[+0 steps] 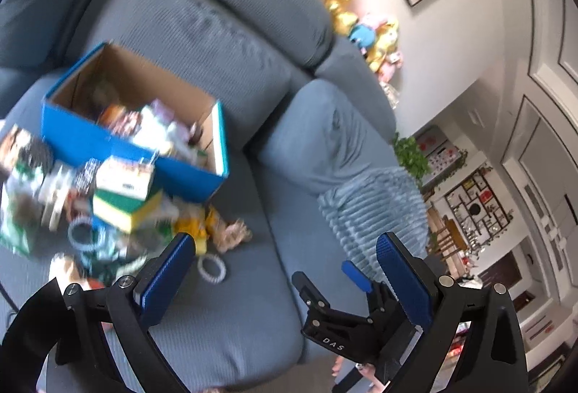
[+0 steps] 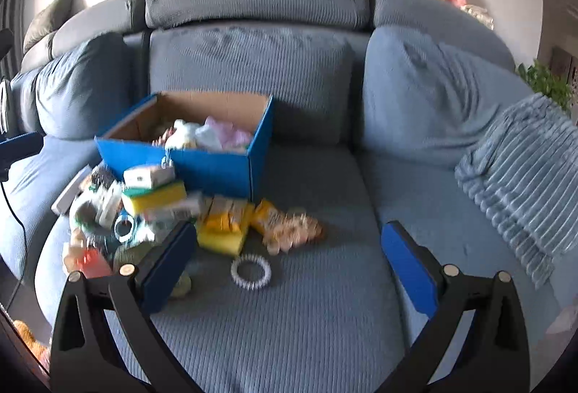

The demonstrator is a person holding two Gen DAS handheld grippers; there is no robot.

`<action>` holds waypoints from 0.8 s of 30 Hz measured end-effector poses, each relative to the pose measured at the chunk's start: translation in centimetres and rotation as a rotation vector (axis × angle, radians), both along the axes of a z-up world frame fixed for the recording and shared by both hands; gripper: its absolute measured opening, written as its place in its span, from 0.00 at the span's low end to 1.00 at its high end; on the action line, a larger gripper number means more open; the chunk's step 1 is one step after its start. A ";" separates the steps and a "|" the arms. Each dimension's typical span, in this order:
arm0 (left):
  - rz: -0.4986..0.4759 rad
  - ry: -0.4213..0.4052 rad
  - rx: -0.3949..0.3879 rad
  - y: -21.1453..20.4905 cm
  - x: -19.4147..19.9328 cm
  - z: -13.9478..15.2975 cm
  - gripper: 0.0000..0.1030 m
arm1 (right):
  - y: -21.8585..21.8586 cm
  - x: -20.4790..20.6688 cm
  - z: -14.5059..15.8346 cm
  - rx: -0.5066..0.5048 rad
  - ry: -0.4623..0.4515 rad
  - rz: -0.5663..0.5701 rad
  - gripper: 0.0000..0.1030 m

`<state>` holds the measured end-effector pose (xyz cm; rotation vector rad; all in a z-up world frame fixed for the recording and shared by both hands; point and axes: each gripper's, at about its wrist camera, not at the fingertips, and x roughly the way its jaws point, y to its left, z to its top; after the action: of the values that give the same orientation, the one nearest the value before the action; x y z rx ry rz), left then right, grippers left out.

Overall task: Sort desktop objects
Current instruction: 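Move both open grippers to the green-and-white snack bag beside the box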

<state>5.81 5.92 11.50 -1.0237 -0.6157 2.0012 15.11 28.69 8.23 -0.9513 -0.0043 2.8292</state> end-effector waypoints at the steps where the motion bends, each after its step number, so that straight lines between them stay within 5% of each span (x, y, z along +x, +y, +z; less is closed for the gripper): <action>1: 0.005 -0.007 -0.016 -0.2 0.5 -0.5 0.97 | -0.1 0.3 -0.4 -0.014 -0.004 0.013 1.00; 7: 0.053 -0.032 -0.100 -3.3 3.3 -2.6 0.97 | -3.6 1.4 -2.5 -0.124 -0.032 0.175 1.00; 24: 0.450 -0.124 -0.066 -20.9 3.5 -4.7 0.97 | -20.8 -4.7 -2.8 -0.146 -0.118 0.542 1.00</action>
<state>9.32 -14.93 6.79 -1.1293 -0.9176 2.3695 10.40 7.90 5.45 -1.3205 -0.0818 3.2890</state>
